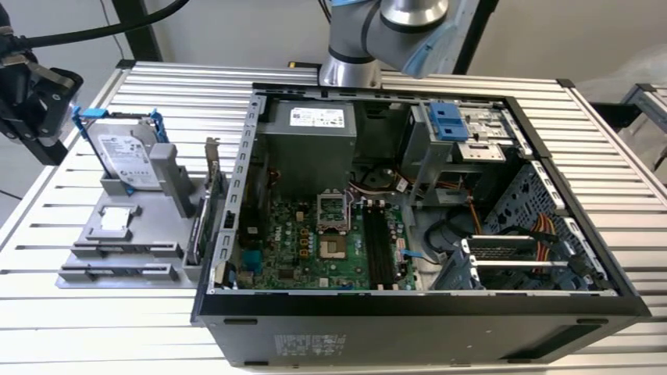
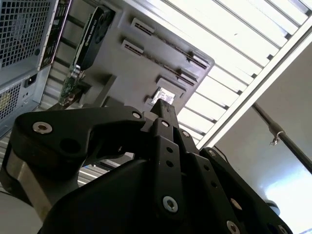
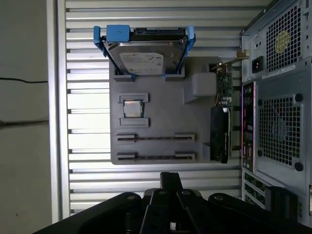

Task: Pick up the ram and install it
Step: 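Pick up the ram and move it above insertion slot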

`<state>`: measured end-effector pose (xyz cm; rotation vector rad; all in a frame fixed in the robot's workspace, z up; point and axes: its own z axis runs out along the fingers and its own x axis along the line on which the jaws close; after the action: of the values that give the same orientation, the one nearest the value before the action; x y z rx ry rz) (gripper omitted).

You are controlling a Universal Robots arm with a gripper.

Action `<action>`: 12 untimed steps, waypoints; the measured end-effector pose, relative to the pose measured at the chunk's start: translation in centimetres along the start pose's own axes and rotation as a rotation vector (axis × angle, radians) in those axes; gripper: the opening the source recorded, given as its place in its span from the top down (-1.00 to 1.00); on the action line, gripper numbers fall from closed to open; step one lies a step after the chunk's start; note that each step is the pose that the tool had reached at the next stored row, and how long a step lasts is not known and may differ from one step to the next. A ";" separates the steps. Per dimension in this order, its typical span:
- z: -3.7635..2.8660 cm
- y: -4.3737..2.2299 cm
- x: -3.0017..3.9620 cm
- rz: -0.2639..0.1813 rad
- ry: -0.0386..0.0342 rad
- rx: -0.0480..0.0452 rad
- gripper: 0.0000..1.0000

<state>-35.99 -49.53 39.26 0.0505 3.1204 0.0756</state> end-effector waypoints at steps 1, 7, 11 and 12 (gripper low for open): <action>0.00 0.00 0.00 0.000 0.0000 0.0000 1.00; 0.00 0.00 0.00 -0.009 0.0004 -0.0002 1.00; 0.00 0.00 0.01 -0.018 0.0009 -0.0004 1.00; 0.00 0.00 0.01 -0.020 0.0011 -0.0004 1.00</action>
<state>-36.00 -49.52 39.27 0.0186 3.1213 0.0759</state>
